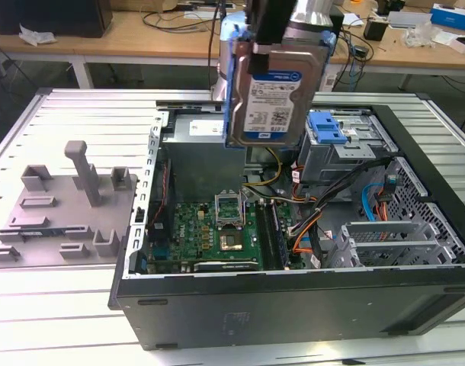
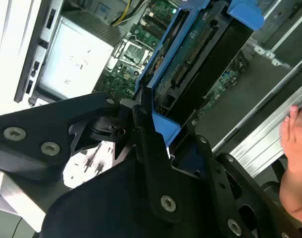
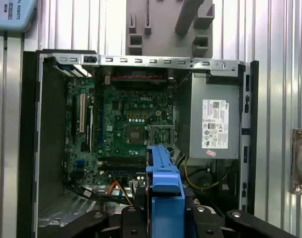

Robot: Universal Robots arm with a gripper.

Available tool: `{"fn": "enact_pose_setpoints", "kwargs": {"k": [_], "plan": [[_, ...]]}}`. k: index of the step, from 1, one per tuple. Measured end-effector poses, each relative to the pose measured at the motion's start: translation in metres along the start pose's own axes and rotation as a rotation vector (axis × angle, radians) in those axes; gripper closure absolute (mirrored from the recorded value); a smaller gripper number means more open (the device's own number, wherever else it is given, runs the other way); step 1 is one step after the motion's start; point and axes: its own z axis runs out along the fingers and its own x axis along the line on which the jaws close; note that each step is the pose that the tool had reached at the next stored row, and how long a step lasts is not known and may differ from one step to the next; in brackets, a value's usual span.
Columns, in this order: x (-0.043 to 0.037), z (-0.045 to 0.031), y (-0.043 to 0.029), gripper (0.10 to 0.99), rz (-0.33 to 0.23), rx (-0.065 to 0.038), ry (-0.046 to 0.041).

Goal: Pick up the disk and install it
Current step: 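Pick up the disk, then insert the disk into the insertion slot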

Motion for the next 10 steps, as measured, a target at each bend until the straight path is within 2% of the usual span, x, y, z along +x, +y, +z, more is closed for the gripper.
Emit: {"fn": "enact_pose_setpoints", "kwargs": {"k": [1,10], "plan": [[0.0063,-0.0003,-0.0087,0.718,0.000,0.000,0.0001],[0.0087,-0.0003,-0.0087,0.718,0.000,0.000,0.0001]]}}
